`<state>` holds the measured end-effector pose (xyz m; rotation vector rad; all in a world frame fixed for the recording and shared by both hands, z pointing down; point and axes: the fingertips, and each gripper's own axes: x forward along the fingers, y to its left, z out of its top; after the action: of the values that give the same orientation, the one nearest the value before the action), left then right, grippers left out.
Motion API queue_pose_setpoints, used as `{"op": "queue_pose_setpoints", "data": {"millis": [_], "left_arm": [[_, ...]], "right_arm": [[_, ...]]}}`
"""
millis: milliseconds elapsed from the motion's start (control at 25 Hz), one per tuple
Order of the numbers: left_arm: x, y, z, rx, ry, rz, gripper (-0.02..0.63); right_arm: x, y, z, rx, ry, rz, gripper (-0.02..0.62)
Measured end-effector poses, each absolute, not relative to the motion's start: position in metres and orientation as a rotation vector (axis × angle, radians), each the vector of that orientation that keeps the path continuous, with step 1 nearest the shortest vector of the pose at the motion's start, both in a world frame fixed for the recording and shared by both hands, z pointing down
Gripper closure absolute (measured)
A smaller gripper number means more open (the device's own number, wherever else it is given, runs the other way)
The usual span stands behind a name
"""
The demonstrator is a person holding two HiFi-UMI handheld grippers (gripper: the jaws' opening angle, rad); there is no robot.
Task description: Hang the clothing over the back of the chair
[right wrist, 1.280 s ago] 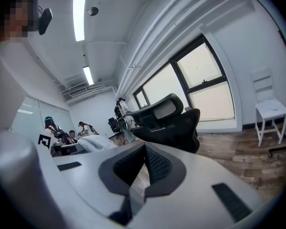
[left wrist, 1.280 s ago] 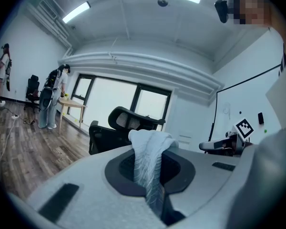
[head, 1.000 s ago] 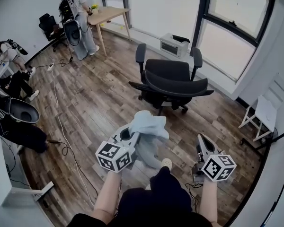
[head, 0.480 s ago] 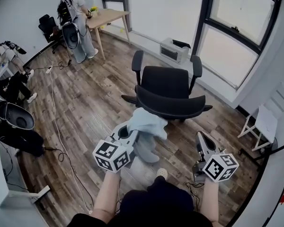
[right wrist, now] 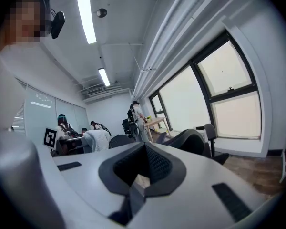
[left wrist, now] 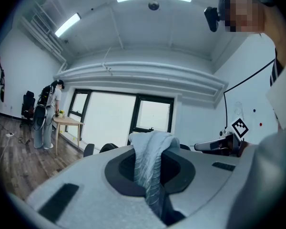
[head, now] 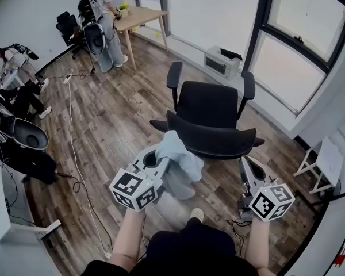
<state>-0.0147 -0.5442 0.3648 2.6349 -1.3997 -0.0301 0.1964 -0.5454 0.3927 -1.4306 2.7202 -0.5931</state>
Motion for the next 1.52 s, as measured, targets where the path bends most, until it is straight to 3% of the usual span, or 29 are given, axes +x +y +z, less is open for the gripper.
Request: {"op": "queue_pose_setpoints", "data": {"millis": [1520], "left_arm": [[0.058, -0.598, 0.212, 3.088, -1.202, 0.033, 0.589]], "right_arm": [[0.215, -0.627, 0.323, -1.249, 2.848, -0.296, 0.595]]}}
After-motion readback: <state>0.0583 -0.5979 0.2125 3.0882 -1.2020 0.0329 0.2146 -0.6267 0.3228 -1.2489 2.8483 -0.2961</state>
